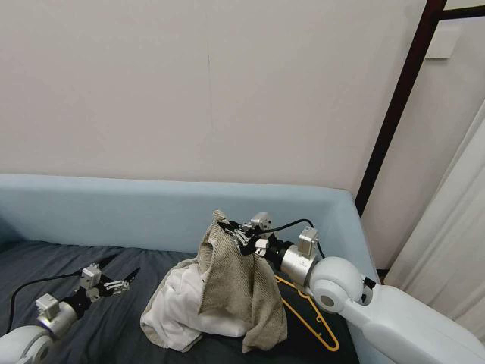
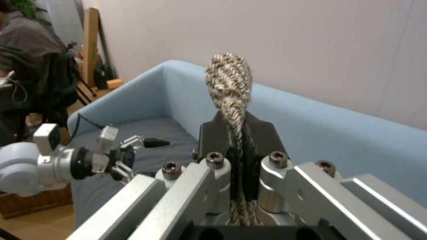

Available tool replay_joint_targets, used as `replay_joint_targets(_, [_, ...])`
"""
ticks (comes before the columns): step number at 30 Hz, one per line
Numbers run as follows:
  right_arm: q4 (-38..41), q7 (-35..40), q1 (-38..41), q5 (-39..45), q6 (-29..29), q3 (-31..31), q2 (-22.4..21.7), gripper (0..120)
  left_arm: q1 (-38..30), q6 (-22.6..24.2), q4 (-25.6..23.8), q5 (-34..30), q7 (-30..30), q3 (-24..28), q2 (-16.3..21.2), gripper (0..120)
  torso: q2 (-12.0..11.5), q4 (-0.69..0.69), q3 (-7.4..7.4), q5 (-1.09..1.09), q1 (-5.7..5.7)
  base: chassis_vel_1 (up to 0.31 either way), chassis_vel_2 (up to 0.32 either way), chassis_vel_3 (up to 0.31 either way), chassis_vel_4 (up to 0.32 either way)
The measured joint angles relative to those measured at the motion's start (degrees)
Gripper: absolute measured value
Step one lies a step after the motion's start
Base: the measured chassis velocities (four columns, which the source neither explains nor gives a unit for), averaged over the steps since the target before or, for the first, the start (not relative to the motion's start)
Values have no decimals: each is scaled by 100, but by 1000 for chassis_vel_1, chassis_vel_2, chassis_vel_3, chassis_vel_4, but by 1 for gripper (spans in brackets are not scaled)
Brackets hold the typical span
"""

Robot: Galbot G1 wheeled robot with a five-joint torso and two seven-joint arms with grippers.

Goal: Pick up the clothes from the sofa and hang them on the clothes hanger.

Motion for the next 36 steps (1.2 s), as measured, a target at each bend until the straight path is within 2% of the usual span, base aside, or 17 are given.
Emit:
replay_joint_targets(2, [97, 14, -93, 21, 0, 89, -134, 0, -626, -23, 400, 4, 144, 598, -223, 100, 0, -2, 0, 1, 0, 0, 0, 0, 0])
replay_joint_targets(4, [149, 27, -134, 32, 0, 128, -200, 0, -889, -24, 598, 45, 273, 850, -349, 100, 0, 0, 0, 1, 0, 0, 0, 0, 0])
replay_joint_targets(5, [149, 27, -134, 32, 0, 128, -200, 0, -889, -24, 598, 45, 273, 850, -349, 100, 0, 0, 0, 1, 0, 0, 0, 0, 0])
replay_joint_targets(10, [223, 48, -190, 47, 0, 191, -266, 0, -1594, -62, 1376, 400, 572, 1358, -734, 99, 0, 5, 0, 2, 0, 0, 0, 0, 0])
replay_joint_targets(11, [223, 48, -190, 47, 0, 191, -266, 0, -1594, -62, 1376, 400, 572, 1358, -734, 99, 0, 5, 0, 2, 0, 0, 0, 0, 0])
replay_joint_targets(14, [253, 48, -216, 53, 0, 213, -299, 0, -2014, -144, 1929, 590, 796, 1586, -1045, 99, 0, 3, 0, 1, 0, 0, 0, 0, 0])
replay_joint_targets(21, [289, 64, -231, 68, 1, 230, -305, 0, -2436, -232, 2405, 617, 1111, 2039, -1338, 100, 0, 5, 0, 2, 0, 0, 0, 0, 0])
replay_joint_targets(22, [289, 64, -231, 68, 1, 230, -305, 0, -2436, -232, 2405, 617, 1111, 2039, -1338, 100, 0, 5, 0, 2, 0, 0, 0, 0, 0])
replay_joint_targets(26, [291, 73, -263, 69, 6, 239, -305, 0, -2728, -380, 3011, 848, 1507, 2151, -1624, 99, -1, 4, 0, 1, 0, 0, 0, 0, 0])
replay_joint_targets(32, [294, 75, -289, 72, 16, 254, -375, 0, -3078, -541, 3756, 1019, 1723, 2173, -1950, 96, -1, 3, 0, 1, 0, 0, 0, 0, 0])
replay_joint_targets(36, [313, 84, -283, 110, 16, 255, -388, 0, -3192, -594, 4041, 1114, 1828, 2179, -2114, 92, -1, 4, 0, 1, 1, 0, 0, 0, 0])
